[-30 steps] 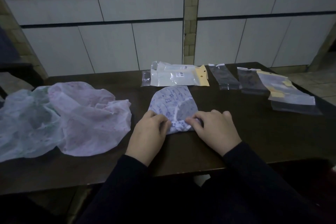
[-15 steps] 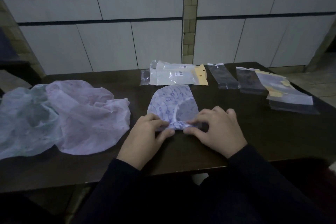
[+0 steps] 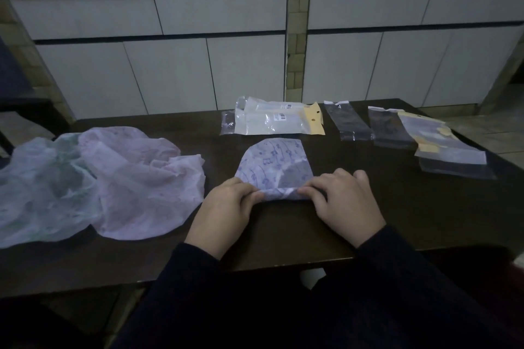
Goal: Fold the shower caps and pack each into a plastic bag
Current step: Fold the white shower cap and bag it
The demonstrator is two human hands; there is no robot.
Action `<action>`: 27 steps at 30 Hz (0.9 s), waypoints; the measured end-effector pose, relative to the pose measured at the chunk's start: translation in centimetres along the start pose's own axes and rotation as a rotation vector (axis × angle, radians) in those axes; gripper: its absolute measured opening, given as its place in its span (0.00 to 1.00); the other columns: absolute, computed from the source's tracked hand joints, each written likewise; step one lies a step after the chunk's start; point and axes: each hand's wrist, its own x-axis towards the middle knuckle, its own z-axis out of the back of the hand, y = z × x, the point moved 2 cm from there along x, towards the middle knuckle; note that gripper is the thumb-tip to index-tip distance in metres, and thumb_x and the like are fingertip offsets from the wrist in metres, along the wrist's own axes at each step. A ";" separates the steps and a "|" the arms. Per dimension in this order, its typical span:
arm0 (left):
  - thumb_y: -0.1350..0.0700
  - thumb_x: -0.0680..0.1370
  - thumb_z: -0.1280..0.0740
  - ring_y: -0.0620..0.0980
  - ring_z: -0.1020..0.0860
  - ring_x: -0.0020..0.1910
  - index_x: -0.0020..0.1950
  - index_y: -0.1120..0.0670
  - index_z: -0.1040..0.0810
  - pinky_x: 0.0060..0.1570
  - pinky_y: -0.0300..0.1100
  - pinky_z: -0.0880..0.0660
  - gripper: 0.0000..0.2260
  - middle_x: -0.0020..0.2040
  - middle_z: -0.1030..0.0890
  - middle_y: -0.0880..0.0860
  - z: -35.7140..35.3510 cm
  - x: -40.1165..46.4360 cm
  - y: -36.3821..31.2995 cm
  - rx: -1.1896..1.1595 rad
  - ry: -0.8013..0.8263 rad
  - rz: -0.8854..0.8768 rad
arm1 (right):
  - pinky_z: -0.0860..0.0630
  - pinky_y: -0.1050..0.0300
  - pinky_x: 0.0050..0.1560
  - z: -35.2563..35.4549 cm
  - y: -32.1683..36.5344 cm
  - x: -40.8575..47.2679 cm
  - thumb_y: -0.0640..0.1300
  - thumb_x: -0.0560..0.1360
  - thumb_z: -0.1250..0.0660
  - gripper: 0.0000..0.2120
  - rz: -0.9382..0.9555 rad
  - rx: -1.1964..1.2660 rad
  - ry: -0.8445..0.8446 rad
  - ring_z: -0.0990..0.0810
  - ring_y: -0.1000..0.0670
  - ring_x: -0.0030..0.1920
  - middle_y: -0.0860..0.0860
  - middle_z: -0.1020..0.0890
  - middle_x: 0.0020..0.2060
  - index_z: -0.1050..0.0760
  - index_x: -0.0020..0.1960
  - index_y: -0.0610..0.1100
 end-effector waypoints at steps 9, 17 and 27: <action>0.46 0.78 0.35 0.41 0.24 0.35 0.45 0.43 0.29 0.32 0.34 0.34 0.05 0.35 0.22 0.48 0.2 0.3 -0.8 -0.011 0.044 0.105 | 0.39 0.54 0.53 -0.3 -0.3 0.0 0.58 0.80 0.45 0.15 -0.018 -0.025 0.005 0.29 0.56 0.44 0.57 0.20 0.40 0.21 0.50 0.55; 0.51 0.74 0.28 0.43 0.33 0.43 0.45 0.44 0.18 0.40 0.38 0.31 0.02 0.47 0.26 0.42 -0.3 0.7 -0.5 0.157 -0.116 -0.140 | 0.41 0.53 0.44 -0.2 0.2 -0.1 0.51 0.71 0.28 0.04 0.113 -0.031 -0.203 0.26 0.51 0.43 0.58 0.19 0.43 0.19 0.46 0.56; 0.45 0.76 0.32 0.39 0.32 0.50 0.63 0.44 0.22 0.54 0.32 0.36 0.16 0.57 0.24 0.39 -0.6 0.2 0.6 0.038 0.103 -0.154 | 0.44 0.53 0.48 0.0 0.0 -1.8 0.69 0.74 0.48 0.24 0.028 -0.121 -0.003 0.30 0.56 0.49 0.64 0.20 0.57 0.28 0.65 0.63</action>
